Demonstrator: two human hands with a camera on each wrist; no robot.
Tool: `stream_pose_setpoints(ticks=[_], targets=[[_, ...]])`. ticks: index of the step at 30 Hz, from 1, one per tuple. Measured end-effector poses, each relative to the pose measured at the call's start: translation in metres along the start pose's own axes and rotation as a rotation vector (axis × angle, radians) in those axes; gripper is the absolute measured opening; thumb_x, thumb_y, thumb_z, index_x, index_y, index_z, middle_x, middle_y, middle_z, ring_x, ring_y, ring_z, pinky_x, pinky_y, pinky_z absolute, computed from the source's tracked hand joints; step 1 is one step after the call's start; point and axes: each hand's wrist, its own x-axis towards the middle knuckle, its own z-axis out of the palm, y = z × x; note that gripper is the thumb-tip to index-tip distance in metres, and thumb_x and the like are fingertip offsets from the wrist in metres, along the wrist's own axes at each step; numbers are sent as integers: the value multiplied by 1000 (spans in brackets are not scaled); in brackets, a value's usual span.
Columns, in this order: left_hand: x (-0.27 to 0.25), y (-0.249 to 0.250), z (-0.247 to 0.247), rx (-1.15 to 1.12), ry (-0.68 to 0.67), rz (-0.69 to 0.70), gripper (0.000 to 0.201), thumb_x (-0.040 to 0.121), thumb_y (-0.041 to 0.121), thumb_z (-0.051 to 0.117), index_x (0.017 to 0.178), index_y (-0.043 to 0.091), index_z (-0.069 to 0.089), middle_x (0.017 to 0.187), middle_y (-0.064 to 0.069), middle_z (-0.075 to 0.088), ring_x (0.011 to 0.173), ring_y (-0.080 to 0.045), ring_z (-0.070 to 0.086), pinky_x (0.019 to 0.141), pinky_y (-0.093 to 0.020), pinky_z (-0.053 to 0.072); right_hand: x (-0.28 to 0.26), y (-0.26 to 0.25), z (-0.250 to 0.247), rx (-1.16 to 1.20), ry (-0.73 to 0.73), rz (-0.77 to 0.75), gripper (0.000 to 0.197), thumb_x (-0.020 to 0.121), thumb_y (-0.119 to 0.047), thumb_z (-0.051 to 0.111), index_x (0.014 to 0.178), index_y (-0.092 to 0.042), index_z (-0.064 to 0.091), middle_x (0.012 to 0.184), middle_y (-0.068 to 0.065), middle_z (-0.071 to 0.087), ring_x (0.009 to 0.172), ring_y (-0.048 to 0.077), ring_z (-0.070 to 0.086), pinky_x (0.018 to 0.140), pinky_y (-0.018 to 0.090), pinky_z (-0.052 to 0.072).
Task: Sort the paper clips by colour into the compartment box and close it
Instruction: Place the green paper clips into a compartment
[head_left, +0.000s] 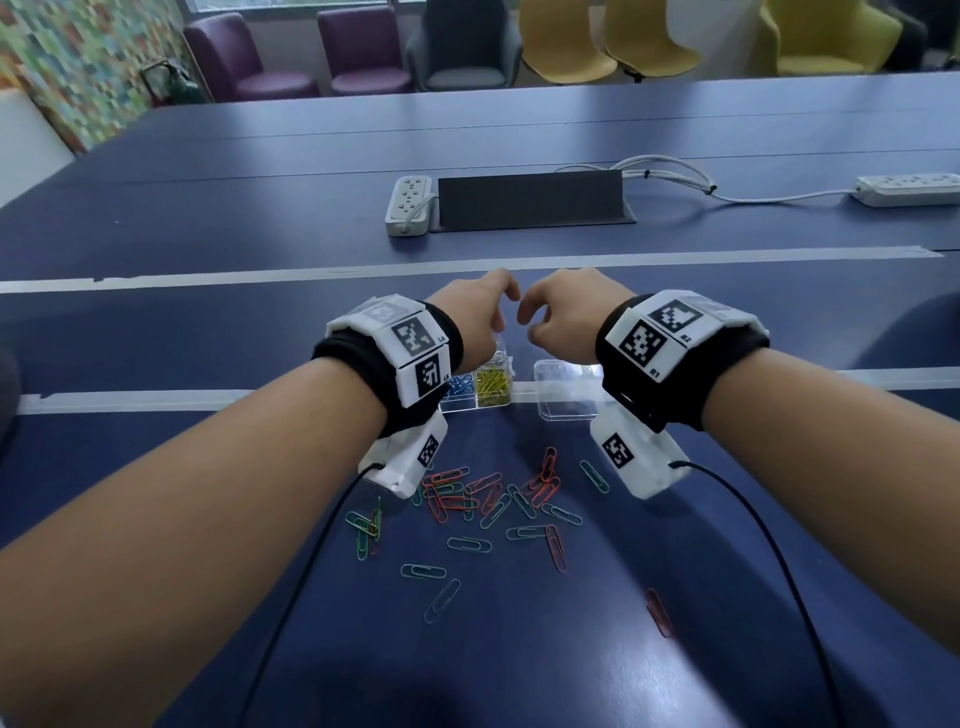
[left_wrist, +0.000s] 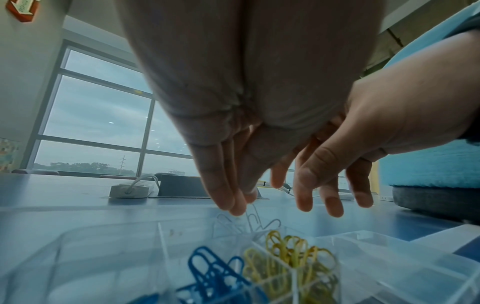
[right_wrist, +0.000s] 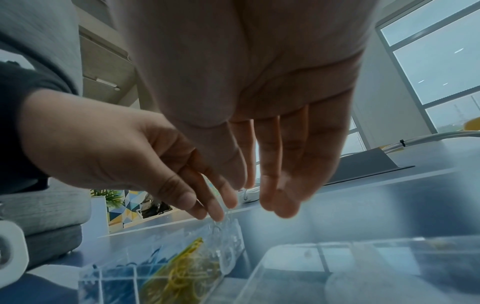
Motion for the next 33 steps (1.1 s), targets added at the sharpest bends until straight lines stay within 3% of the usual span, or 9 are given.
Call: stream_pose_setpoints(ticks=[6,9,11,15,18,24,27,33], targets=[[-4,-6,-3,-67,58,-6,57,79,-12,42,127,18,42,94,0,67,96,-22,64,85,-38,55,1,-6,5,-43,-18,-4,31,89,-15,52,116,-24,63,121,5,63,106,24,62,88,32,52],[-7,-9,-5,-59,78,-3,57,79,-12,42,128,17,43,94,-1,71,94,-20,63,83,-33,53,0,-12,9,-94,-49,-14,36,90,-12,49,121,-24,61,125,6,61,108,25,61,88,33,52],[-9,-11,-5,-16,69,5,55,82,-9,43,130,18,43,97,-2,72,91,-19,61,78,-31,50,-3,-17,11,-145,-94,-36,42,91,-11,47,129,-27,56,131,6,58,113,26,59,88,33,50],[-13,-20,-4,35,58,17,54,83,-6,43,132,18,43,102,-4,70,96,-21,60,88,-33,48,-7,-28,16,-272,-195,-110,58,91,-5,41,142,-32,39,137,10,50,123,27,51,91,35,47],[-17,-31,-5,-4,86,-3,55,82,-6,42,130,20,44,101,0,66,95,-20,60,86,-32,50,-7,-31,19,-346,-230,-110,61,92,-6,38,147,-33,30,136,11,44,124,28,48,94,36,45],[-37,-49,-11,-46,111,13,43,87,1,46,126,19,49,95,3,63,90,-17,58,81,-23,43,-6,-31,17,-348,-211,-108,56,91,-9,37,140,-37,43,136,5,42,123,26,50,98,34,42],[-48,-54,-11,-40,111,32,37,89,9,50,124,20,51,96,2,65,89,-16,59,82,-22,42,-5,-36,15,-360,-180,-117,50,91,-10,40,135,-30,51,135,6,46,125,25,48,99,36,42],[-65,-62,-9,-32,100,30,30,89,13,53,119,20,56,95,2,65,86,-15,58,80,-21,40,10,-42,29,-316,-112,-57,31,88,-19,48,112,-15,68,117,9,65,105,30,62,88,34,52]])
